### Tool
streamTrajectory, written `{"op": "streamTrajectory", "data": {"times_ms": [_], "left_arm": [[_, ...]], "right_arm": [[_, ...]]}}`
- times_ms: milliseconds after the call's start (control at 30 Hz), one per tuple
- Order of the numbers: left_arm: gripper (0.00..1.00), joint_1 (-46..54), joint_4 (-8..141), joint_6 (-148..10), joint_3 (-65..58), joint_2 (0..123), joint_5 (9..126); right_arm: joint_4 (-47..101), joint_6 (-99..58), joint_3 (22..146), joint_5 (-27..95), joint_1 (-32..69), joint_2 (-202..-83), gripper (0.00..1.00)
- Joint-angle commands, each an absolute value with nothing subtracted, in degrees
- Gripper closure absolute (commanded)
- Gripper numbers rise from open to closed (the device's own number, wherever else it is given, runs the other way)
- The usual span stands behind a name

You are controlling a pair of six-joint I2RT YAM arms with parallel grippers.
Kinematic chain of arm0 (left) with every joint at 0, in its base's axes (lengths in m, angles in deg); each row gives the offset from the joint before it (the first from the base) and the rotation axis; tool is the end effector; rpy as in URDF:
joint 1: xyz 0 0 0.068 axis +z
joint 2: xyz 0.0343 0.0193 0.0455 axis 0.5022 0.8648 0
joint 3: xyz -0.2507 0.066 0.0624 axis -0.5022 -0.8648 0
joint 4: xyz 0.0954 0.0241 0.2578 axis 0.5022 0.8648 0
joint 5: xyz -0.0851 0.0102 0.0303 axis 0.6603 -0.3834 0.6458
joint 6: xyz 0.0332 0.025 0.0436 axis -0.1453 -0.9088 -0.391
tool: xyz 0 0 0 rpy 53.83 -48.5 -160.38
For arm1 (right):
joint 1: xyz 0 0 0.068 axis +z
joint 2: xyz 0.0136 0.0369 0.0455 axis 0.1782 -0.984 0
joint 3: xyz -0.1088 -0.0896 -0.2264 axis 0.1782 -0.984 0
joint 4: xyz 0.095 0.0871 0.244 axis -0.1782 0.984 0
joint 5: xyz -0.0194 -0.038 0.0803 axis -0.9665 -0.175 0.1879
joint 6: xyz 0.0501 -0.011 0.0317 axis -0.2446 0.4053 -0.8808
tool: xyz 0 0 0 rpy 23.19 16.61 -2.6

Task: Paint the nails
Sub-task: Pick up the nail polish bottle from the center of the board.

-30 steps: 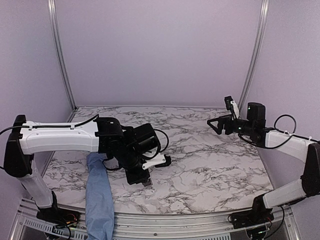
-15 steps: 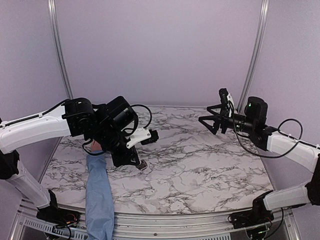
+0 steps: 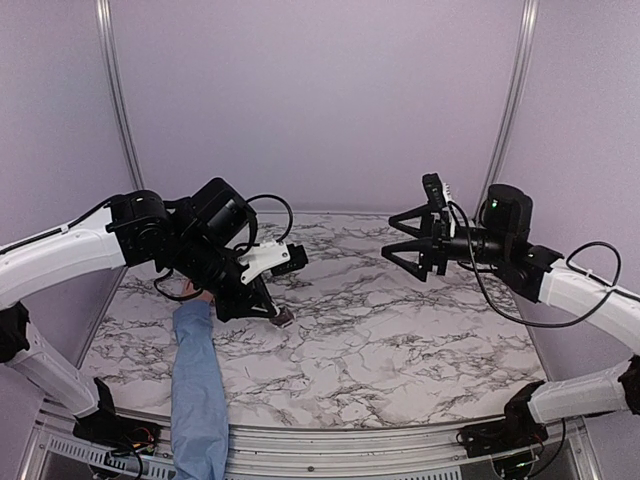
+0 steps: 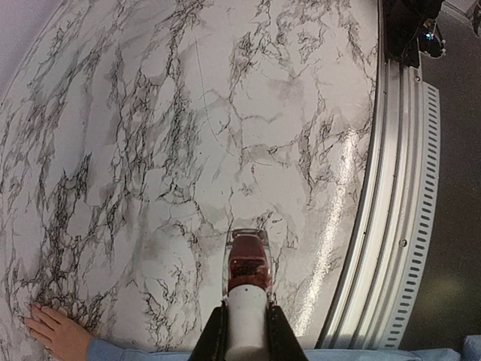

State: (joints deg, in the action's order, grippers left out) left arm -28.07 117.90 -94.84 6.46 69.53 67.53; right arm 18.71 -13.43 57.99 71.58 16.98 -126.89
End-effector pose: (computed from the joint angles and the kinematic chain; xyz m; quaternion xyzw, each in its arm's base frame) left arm 0.1669 -0.2818 0.3321 0.5724 0.7453 -0.1898 0.2844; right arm 0.2379 0.1581 0.3184 -0.4109 0.6186 0.4240 0.5183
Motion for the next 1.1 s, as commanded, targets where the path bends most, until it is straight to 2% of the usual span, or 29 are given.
{"op": "streamTrajectory", "data": {"times_ms": [0, 167, 300, 500, 800, 1067], "left_arm": [[1.0, -28.03, 115.71, -96.87, 9.87, 69.68, 70.94], [1.0, -28.11, 111.65, -96.16, 9.64, 68.24, 74.25], [1.0, -28.21, 109.94, -95.57, 10.47, 68.67, 76.84], [1.0, -29.01, 109.8, -95.56, 10.23, 69.25, 77.77], [1.0, -30.53, 109.81, -95.38, 8.1, 67.4, 76.6], [1.0, -31.11, 109.83, -95.03, 7.97, 67.85, 75.56]], "right_arm": [[19.84, -8.24, 56.06, 69.93, 21.37, -123.48, 0.02], [16.25, -8.05, 51.43, 67.32, 28.87, -122.84, 0.07], [12.22, -8.21, 49.35, 65.77, 34.92, -125.32, 0.17], [14.15, -3.62, 52.56, 63.53, 42.22, -132.75, 0.31], [13.72, -3.09, 56.96, 63.27, 45.37, -139.09, 0.39], [14.67, -1.84, 59.87, 63.27, 47.04, -141.13, 0.52]]}}
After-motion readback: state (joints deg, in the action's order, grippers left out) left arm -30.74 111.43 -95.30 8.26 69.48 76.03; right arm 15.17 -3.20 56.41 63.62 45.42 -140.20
